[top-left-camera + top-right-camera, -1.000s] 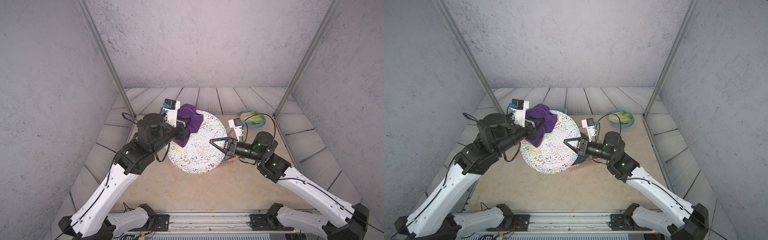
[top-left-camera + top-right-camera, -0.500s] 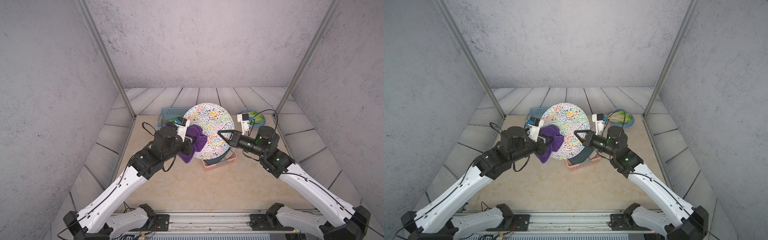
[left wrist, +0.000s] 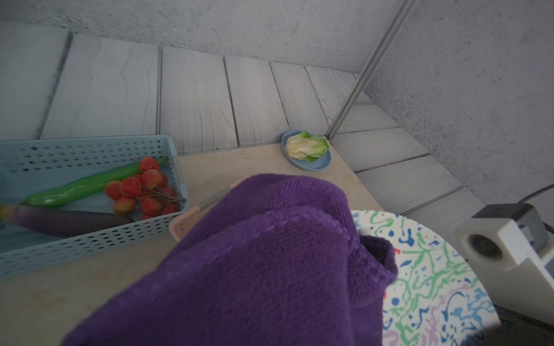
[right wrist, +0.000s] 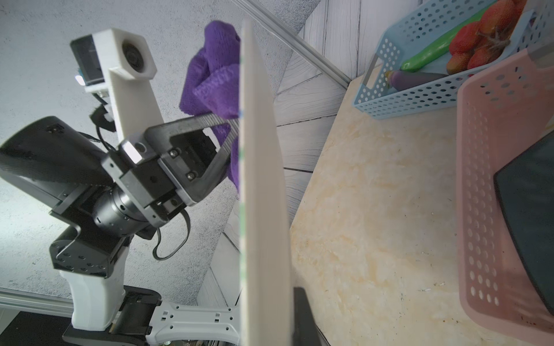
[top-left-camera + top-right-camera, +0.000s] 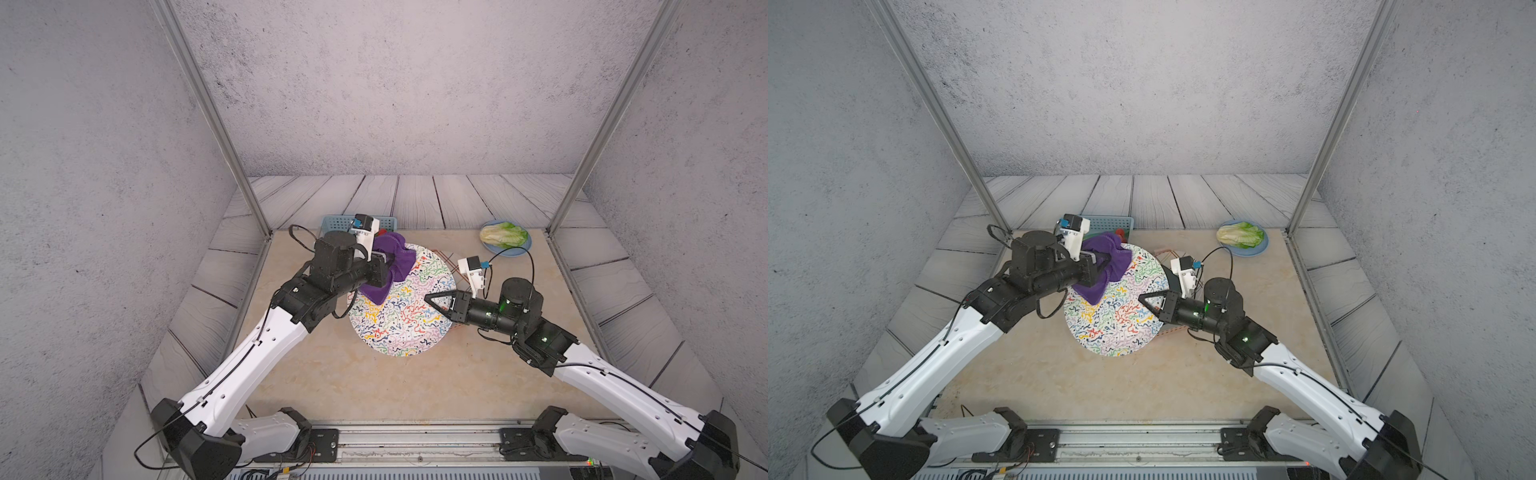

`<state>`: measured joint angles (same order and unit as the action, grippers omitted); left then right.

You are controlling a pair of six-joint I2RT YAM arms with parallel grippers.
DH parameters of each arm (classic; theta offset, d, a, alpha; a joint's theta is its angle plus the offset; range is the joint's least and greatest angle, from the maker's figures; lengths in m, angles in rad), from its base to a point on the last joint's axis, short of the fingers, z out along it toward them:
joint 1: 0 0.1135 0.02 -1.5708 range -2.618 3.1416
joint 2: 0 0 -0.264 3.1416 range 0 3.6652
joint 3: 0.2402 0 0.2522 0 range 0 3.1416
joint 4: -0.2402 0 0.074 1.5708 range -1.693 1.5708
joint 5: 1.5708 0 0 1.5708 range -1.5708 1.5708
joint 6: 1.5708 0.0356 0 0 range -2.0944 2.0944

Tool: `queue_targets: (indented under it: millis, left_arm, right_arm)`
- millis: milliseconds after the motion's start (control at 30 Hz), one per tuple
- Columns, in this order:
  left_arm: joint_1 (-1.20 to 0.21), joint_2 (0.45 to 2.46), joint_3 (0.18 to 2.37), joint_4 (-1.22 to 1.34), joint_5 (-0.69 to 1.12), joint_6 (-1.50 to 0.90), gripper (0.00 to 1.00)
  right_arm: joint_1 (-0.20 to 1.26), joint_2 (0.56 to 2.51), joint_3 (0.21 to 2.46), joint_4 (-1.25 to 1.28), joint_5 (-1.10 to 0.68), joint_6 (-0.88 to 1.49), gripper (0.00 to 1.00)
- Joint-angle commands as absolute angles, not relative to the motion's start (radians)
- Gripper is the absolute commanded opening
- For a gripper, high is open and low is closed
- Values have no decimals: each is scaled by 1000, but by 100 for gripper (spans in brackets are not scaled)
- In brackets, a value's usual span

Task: Wipe the wet plate dry
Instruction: Wipe the plate with towel.

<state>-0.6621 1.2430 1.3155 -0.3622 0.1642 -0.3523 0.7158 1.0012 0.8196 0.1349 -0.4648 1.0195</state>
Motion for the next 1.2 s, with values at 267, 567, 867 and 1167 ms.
queue_targets:
  millis: [267,567,867,1167]
  left_arm:
    - [-713,1071,944,-337,92,-483,0]
    - [-233,1004,843,453,847,-1372,0]
    - [-312,1020,957,933,691,-1818,0]
    - [-553,1032,1007,970,583,-1758,0]
  right_arm:
    - [501,984,944,530,-566,1239,0]
    - [500,976,827,850,-559,1407,0]
    - [529,1149,874,1126,-663,1564,0]
    - [667,1256,986,1096,-637,1498,0]
